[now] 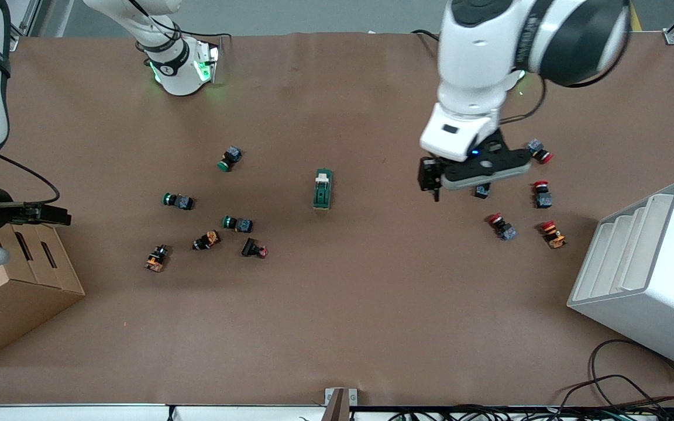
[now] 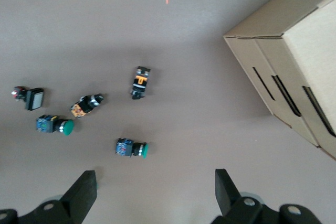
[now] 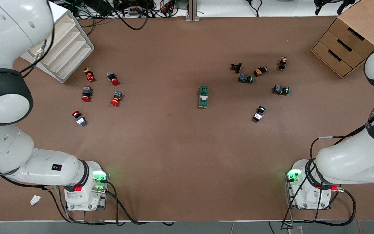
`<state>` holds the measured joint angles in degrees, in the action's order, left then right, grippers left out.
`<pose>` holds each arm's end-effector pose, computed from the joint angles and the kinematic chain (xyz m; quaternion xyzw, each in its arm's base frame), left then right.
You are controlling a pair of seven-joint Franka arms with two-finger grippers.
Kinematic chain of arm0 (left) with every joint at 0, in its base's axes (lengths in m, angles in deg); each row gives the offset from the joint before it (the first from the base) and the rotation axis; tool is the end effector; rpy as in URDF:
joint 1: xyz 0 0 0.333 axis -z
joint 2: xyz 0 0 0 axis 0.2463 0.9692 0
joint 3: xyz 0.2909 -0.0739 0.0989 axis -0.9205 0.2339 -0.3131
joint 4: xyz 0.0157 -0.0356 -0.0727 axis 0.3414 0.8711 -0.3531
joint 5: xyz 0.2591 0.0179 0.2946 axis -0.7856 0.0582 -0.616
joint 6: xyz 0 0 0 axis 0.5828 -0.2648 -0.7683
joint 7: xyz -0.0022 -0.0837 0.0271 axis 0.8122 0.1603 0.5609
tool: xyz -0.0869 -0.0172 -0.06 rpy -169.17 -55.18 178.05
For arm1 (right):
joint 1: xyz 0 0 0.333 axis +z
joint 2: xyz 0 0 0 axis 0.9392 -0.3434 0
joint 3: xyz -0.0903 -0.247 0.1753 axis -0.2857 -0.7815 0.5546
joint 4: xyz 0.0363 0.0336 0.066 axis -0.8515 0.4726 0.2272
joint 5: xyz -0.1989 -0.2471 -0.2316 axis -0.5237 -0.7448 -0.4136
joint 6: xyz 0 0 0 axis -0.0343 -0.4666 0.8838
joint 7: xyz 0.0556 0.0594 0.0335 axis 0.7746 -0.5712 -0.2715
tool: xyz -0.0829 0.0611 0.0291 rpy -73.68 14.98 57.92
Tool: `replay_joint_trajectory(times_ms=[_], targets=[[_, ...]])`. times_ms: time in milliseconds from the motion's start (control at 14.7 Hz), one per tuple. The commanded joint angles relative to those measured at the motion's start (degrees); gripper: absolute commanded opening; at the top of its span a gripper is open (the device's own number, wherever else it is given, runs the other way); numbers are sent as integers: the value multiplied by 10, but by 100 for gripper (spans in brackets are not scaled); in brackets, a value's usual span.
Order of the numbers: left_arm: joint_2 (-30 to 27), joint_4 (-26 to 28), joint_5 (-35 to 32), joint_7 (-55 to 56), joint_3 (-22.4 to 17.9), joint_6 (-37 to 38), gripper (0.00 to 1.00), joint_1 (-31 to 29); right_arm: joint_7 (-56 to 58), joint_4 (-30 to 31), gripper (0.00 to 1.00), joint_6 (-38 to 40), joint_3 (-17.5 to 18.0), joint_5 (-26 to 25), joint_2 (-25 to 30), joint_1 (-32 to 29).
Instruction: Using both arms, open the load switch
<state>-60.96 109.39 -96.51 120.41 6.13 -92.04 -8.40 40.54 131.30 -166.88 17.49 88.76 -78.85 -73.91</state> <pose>0.5510 -0.3041 0.5713 -0.9869 -0.0674 -0.1349 0.0581 0.6544 -0.0319 0.5290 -0.9965 0.0069 0.0828 0.0023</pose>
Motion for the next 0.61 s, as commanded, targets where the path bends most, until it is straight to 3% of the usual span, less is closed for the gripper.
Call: replay_joint_trajectory(times_ms=[0, 205, 341, 545], targets=[[-50, 11, 79, -98, -58, 15, 100, -7, -19, 6, 100, 7, -4, 66, 10, 3], [-90, 27, 172, -226, -108, 18, 100, -45, -15, 6, 100, 19, -6, 63, 18, 4], [-106, 30, 176, -294, -134, 63, 100, -46, -15, 6, 100, 20, -2, 20, 20, 4], [-129, 45, 195, -337, -153, 95, 100, -48, -15, 16, 100, 28, -5, 14, 46, 4]])
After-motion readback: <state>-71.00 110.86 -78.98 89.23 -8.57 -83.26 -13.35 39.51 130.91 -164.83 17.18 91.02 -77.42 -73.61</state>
